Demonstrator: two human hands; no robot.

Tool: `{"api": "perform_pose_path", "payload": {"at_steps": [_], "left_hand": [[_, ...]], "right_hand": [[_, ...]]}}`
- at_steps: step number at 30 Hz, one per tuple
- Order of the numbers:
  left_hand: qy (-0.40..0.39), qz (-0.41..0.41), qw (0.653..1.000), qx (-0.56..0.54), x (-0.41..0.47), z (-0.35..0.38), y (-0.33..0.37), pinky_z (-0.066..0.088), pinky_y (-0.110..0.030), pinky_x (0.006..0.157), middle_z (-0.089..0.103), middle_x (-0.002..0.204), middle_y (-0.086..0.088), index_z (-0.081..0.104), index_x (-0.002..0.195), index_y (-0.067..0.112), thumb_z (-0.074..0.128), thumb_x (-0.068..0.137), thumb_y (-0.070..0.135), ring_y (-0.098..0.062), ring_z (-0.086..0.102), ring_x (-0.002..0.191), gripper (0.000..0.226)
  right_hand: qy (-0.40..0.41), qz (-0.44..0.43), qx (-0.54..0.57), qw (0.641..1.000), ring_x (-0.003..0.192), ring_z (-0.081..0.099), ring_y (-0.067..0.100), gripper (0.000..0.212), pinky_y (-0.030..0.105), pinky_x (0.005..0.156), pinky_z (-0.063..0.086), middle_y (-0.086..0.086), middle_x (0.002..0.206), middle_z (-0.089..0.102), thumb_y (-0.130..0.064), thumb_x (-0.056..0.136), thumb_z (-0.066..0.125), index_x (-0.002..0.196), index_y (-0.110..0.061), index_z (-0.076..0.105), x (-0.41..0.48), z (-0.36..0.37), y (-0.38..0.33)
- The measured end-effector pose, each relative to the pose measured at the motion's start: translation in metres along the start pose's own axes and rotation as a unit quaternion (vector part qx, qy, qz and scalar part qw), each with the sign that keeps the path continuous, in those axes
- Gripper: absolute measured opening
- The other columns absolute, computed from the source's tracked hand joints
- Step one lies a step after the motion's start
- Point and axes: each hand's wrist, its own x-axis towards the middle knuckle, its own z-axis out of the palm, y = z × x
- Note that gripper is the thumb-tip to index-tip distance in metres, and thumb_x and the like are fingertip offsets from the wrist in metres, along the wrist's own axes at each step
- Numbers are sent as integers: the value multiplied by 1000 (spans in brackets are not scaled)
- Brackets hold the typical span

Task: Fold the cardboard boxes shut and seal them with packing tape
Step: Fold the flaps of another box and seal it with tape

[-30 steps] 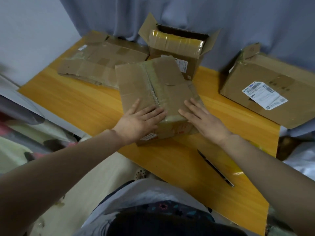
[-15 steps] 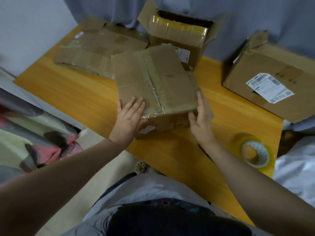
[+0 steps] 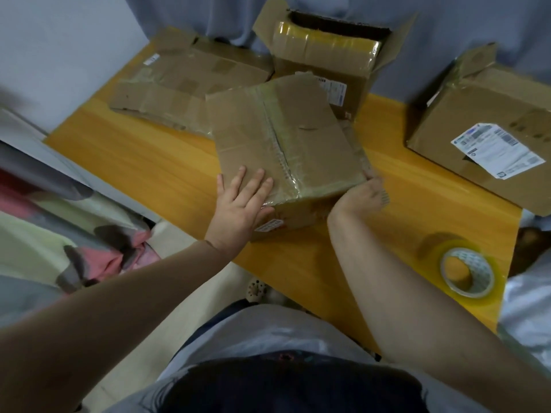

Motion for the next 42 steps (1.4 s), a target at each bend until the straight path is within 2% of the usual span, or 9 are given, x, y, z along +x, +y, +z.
{"api": "perform_pose_path", "payload": {"at_steps": [3, 6, 10, 15, 23, 28, 32, 37, 42], "left_hand": [[-35, 6, 999, 16, 2, -2, 0, 29, -69, 99, 60, 128, -15, 48, 130, 10, 34, 100, 39, -43, 53, 120, 44], [-51, 24, 998, 32, 5, -11, -3, 19, -57, 113, 61, 126, -15, 56, 127, 5, 35, 99, 45, -35, 56, 119, 53], [-113, 16, 993, 2, 34, -31, 9, 1, -44, 116, 46, 142, -13, 37, 144, 14, 30, 89, 65, -29, 45, 130, 75], [-227, 67, 972, -5, 54, -19, 29, -16, -24, 110, -9, 160, 2, -7, 151, 23, 17, 100, 47, -17, -10, 147, 61], [-163, 88, 983, 17, 23, -17, -6, 24, -45, 114, 38, 149, -5, 35, 145, 14, 26, 96, 46, -24, 38, 136, 59], [-154, 79, 985, 17, 22, -10, -9, 43, -47, 103, 53, 137, -13, 52, 133, 5, 40, 94, 40, -31, 52, 125, 54], [-184, 27, 982, 25, 34, -23, 18, 36, -48, 106, 46, 138, -19, 30, 148, 17, 26, 89, 59, -38, 45, 127, 73], [-199, 67, 977, 19, 54, -21, 34, 0, -35, 118, 6, 159, -10, 1, 152, 25, 14, 96, 50, -26, 5, 147, 63], [-189, 100, 976, 32, 35, -21, 3, -9, -32, 115, -3, 158, 3, 1, 152, 23, 15, 98, 48, -13, -2, 146, 62]], "right_hand": [[24, -12, -47, 999, 93, 55, 21, 41, 13, 62, 42, 5, 93, 55, -22, 104, 30, 110, 2, 62, 7, 3, -1], [-27, -81, -208, 974, 107, 58, 28, 43, 31, 92, 45, 11, 116, 63, -29, 105, 28, 121, -7, 60, 19, -8, -1], [-71, -360, -438, 821, 122, 46, 21, 35, 43, 107, 24, 3, 127, 56, -37, 102, 33, 116, -21, 61, 27, -18, -11], [-184, -480, -489, 705, 104, 62, 33, 58, 39, 72, 50, 14, 124, 62, -45, 99, 20, 116, -18, 69, 30, -2, 5], [-170, -556, -386, 716, 68, 67, 28, 39, 30, 46, 50, 7, 95, 73, -30, 97, 38, 112, -17, 71, 43, -13, 12], [-140, -395, -337, 843, 68, 59, 28, 45, 35, 61, 46, 12, 77, 70, -35, 93, 34, 119, -19, 67, 41, -12, 16], [-119, -322, -279, 897, 48, 36, 5, 35, 25, 51, 28, -9, 49, 41, -37, 92, 38, 61, -27, 49, 27, -9, 19], [-133, -317, -317, 884, 55, 45, 25, 42, 36, 55, 33, 11, 57, 48, -30, 99, 39, 64, -11, 51, 30, -12, 18], [-144, -310, -320, 884, 52, 40, 19, 47, 34, 55, 32, 6, 53, 45, -27, 101, 39, 56, -15, 46, 36, -15, 15]]}}
